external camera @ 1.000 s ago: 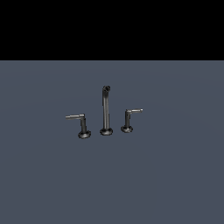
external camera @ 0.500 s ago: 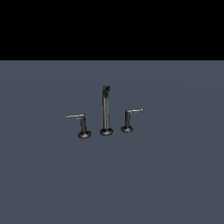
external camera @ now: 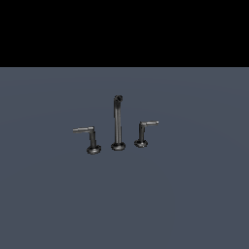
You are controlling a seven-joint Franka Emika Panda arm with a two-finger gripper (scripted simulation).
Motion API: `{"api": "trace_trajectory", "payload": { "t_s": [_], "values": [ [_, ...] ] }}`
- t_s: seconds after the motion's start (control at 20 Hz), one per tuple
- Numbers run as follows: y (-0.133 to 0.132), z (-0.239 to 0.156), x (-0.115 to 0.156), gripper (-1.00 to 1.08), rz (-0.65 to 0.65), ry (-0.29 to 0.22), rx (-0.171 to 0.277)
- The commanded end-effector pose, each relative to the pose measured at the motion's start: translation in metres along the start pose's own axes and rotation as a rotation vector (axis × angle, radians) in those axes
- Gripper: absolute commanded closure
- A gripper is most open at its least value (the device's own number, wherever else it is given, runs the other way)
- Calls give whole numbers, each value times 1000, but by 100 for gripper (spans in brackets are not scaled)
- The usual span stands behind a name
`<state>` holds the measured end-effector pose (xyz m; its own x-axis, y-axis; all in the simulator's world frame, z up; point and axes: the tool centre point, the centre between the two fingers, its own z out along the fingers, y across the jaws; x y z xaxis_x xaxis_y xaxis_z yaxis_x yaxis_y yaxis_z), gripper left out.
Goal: Turn on the faucet by rotating a designated handle.
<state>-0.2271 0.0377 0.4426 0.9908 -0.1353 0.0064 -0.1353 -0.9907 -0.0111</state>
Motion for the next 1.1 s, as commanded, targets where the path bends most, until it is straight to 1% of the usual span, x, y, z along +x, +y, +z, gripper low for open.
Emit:
{"api": "trace_trajectory", "payload": {
  "t_s": [0.0, 0.5, 1.05],
  "values": [
    [-10, 14, 3, 108, 49, 0, 0],
    [-51, 73, 22, 108, 259, -1, -1],
    [-90, 137, 53, 108, 485, -2, 0]
  ]
}}
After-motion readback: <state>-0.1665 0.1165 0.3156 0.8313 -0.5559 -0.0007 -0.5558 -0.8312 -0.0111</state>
